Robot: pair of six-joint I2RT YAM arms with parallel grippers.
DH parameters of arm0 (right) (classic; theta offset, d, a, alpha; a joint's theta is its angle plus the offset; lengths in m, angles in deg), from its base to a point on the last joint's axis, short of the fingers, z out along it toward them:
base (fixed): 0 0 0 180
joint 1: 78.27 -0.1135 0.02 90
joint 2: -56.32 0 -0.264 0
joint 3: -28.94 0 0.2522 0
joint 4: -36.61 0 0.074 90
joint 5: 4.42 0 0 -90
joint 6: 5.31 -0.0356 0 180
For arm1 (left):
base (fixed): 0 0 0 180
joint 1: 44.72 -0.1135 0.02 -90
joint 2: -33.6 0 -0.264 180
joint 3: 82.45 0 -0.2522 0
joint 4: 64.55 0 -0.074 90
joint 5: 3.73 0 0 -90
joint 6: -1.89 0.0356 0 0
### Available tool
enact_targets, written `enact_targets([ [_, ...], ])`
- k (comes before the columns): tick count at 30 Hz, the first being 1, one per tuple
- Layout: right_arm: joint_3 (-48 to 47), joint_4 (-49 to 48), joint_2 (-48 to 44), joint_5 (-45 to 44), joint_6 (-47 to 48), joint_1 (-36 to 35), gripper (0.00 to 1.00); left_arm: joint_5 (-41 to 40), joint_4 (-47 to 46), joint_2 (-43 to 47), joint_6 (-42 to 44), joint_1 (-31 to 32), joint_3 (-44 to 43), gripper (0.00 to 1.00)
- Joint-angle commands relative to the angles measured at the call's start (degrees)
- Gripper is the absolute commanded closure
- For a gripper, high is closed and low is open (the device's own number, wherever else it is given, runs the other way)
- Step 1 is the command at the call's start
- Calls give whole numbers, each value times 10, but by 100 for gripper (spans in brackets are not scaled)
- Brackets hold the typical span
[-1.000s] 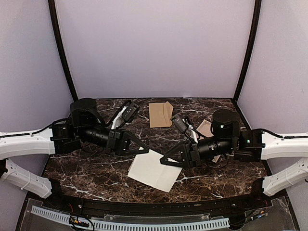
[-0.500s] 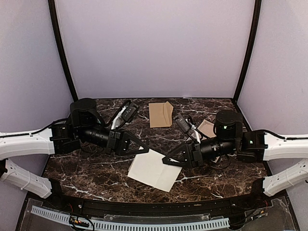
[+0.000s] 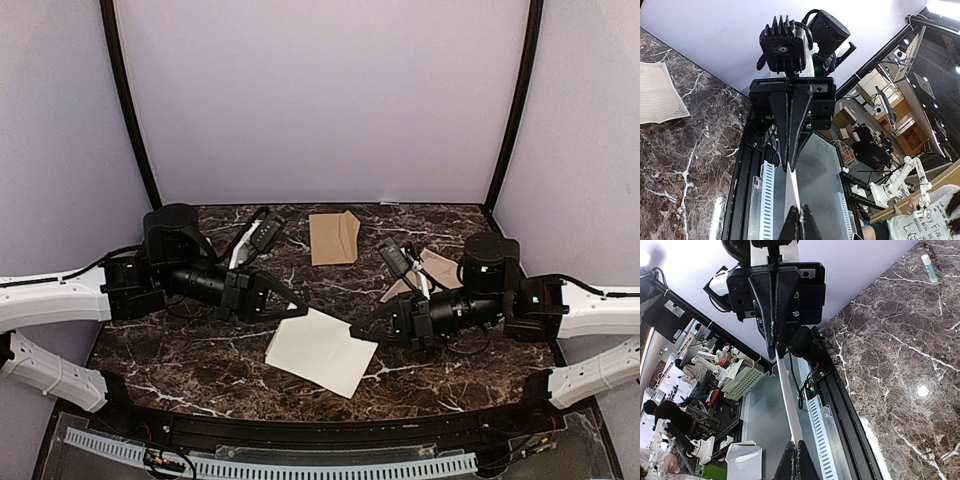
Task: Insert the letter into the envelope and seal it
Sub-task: Fold the letter.
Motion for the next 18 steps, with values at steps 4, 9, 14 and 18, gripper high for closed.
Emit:
enact_targets([
  [4,1,-6,-8,-17,3,4,100,-9,1,17,6,0,-5,96],
  [9,-7,-15,-10,-48,2,5,100,-30,-7,25,-2,0,6,33],
  [14,-26,-43,-28,-103,4,6,100,-72,-23,29,-8,0,14,15],
  [18,-31,-85,-49,-154,5,6,100,-143,-54,46,-28,0,30,14],
])
